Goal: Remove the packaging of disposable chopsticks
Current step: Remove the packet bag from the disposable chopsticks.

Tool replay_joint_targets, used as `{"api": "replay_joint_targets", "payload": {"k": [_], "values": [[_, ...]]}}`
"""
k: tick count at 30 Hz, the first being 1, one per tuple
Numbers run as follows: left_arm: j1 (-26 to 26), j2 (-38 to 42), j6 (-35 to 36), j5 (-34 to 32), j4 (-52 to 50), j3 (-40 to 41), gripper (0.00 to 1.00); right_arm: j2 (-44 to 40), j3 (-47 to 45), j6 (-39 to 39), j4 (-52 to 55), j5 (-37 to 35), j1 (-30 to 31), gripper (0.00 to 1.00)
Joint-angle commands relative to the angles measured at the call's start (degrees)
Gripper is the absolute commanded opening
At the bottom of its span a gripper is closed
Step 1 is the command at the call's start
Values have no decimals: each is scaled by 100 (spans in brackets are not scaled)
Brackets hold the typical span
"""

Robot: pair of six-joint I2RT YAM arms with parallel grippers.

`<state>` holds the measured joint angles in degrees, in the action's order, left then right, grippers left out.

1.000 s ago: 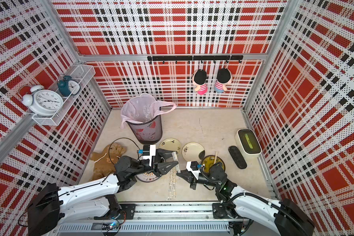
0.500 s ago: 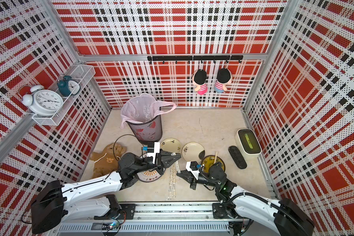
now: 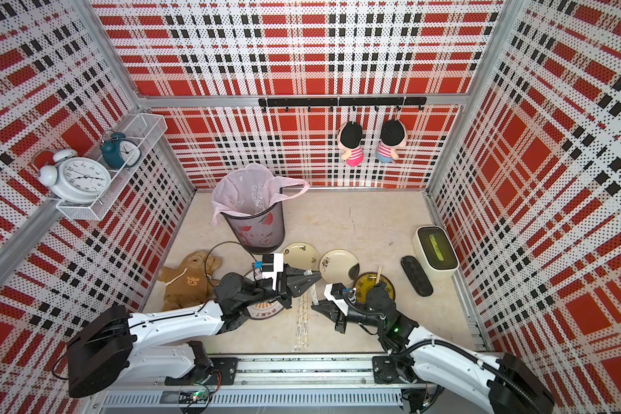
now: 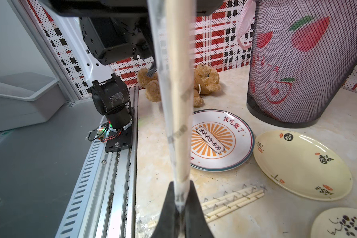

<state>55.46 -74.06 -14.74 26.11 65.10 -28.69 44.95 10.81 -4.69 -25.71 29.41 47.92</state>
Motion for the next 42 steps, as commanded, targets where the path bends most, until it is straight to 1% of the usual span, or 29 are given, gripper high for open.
{"api": "replay_joint_targets", "payload": {"k": [1, 2, 3, 5, 6, 11, 13, 14, 15, 16, 21, 25, 28, 29, 30, 33, 35, 42], "values": [[131, -528, 69, 178, -1088, 474, 0, -510, 721, 294, -1006, 36, -3, 0], [129, -508, 72, 188, -928, 585, 0, -595, 693, 307, -1017, -40, -8, 0], [153, -424, 18, 66, -744, 749, 0, -663, 657, 302, -1066, -77, -2, 0], [128, -281, -4, 31, -750, 882, 0, -777, 624, 304, -1067, -137, -10, 0], [131, -258, -3, -11, -749, 924, 2, -823, 617, 318, -1074, -152, -9, 0], [166, -715, -37, 138, -662, 793, 6, -918, 700, 278, -1180, 75, -11, 0], [203, -836, -12, 125, -641, 743, 5, -889, 721, 257, -1242, 118, -10, 0], [208, -876, 20, 154, -672, 725, 2, -900, 711, 264, -1279, 133, -11, 0], [211, -917, 24, 139, -674, 724, 3, -900, 708, 245, -1324, 153, -11, 0], [211, -971, 27, 106, -710, 713, 5, -915, 712, 246, -1338, 144, -11, 0], [151, -1131, 77, 63, -936, 713, 7, -1042, 697, 249, -1344, 130, -9, 0], [183, -1307, 68, 53, -920, 741, 6, -1196, 620, 234, -1375, 59, -11, 0], [160, -1408, 40, 6, -815, 817, 8, -1283, 650, 247, -1280, 27, -11, 0], [158, -1419, 24, 8, -789, 845, 6, -1299, 637, 237, -1278, 15, -11, 0], [180, -1419, 24, 8, -787, 856, 6, -1315, 619, 240, -1283, -18, -11, 0], [238, -1395, 28, -101, -809, 891, 10, -1302, 641, 233, -1261, -37, -11, 0], [294, -1409, 83, -210, -955, 861, 8, -1300, 655, 223, -1278, -48, -11, 0], [294, -1675, 33, -126, -842, 883, 5, -1362, 618, 235, -1263, -160, -13, 0]]}}
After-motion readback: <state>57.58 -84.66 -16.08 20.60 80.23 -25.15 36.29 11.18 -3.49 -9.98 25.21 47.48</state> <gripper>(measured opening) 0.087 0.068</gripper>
